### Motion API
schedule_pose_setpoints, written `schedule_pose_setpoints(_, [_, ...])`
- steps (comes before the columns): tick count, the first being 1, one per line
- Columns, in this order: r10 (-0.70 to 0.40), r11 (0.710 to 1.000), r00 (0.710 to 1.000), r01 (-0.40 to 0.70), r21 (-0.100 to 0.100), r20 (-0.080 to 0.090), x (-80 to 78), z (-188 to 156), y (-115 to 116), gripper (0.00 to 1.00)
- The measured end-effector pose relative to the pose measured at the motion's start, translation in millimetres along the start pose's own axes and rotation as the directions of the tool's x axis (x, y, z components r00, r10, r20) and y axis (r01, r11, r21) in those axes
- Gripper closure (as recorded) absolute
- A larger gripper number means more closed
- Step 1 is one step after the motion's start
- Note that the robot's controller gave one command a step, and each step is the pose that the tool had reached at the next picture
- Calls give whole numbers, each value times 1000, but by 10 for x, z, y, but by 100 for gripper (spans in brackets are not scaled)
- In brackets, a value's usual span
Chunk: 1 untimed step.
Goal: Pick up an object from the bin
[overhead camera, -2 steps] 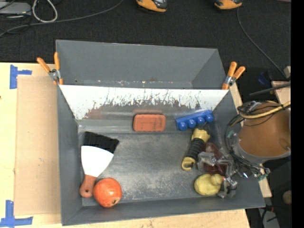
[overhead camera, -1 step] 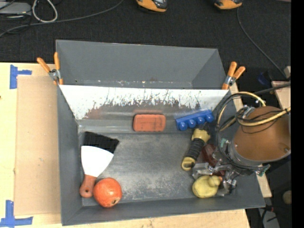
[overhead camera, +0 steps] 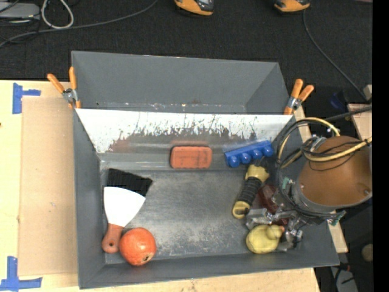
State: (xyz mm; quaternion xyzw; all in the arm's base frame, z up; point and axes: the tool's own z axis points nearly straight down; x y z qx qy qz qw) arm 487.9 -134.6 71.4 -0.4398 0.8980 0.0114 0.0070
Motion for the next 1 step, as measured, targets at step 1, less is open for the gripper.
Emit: schedule_pose_setpoints(1, [0,1000,1000,0,-7,-9,32,-397,19,100])
